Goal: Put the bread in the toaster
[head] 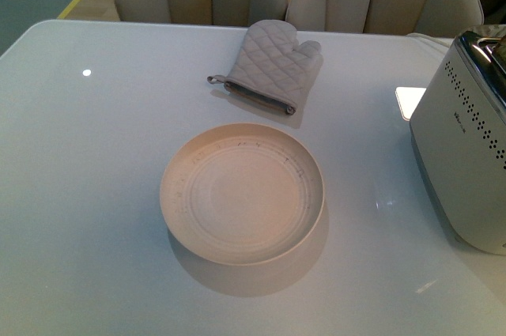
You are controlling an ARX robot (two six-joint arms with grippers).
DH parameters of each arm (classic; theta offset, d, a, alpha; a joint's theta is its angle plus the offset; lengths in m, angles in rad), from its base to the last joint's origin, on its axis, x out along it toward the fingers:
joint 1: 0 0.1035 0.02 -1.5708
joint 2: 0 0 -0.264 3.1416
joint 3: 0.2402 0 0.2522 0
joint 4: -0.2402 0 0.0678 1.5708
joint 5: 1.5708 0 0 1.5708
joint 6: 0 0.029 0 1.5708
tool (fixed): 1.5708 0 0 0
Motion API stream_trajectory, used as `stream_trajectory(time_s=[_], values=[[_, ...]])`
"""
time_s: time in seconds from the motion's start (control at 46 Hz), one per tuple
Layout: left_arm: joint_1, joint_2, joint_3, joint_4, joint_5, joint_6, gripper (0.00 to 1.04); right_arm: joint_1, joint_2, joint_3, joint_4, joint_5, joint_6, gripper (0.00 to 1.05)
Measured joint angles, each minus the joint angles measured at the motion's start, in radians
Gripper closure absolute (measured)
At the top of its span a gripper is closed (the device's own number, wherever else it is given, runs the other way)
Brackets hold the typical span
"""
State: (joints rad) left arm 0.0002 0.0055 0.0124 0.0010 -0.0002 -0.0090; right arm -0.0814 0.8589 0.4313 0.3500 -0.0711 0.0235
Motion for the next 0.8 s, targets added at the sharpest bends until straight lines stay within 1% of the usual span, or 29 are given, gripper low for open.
stream_trajectory(time_s=[0.065,0.13,0.217,0.326,0.391,0.565,0.804], values=[[0.000,0.000,0.000,0.000,0.000,0.000,0.07,0.007,-0.100,-0.064,0.020,-0.002,-0.007,0.44],[0.000,0.000,0.000,0.000,0.000,0.000,0.07,0.046,-0.171,-0.114,0.032,0.063,-0.013,0.54],[0.000,0.000,0.000,0.000,0.001,0.000,0.07,0.069,-0.205,-0.160,0.038,0.066,-0.016,0.66],[0.000,0.000,0.000,0.000,0.000,0.000,0.07,0.077,-0.251,-0.237,0.041,0.070,-0.017,0.91],[0.000,0.000,0.000,0.000,0.000,0.000,0.07,0.077,-0.285,-0.261,0.041,0.071,-0.017,1.03],[0.000,0.000,0.000,0.000,0.000,0.000,0.07,0.077,-0.364,-0.317,0.024,0.071,-0.020,1.03],[0.000,0.000,0.000,0.000,0.000,0.000,0.07,0.078,-0.481,-0.371,-0.036,0.071,-0.020,1.03]])
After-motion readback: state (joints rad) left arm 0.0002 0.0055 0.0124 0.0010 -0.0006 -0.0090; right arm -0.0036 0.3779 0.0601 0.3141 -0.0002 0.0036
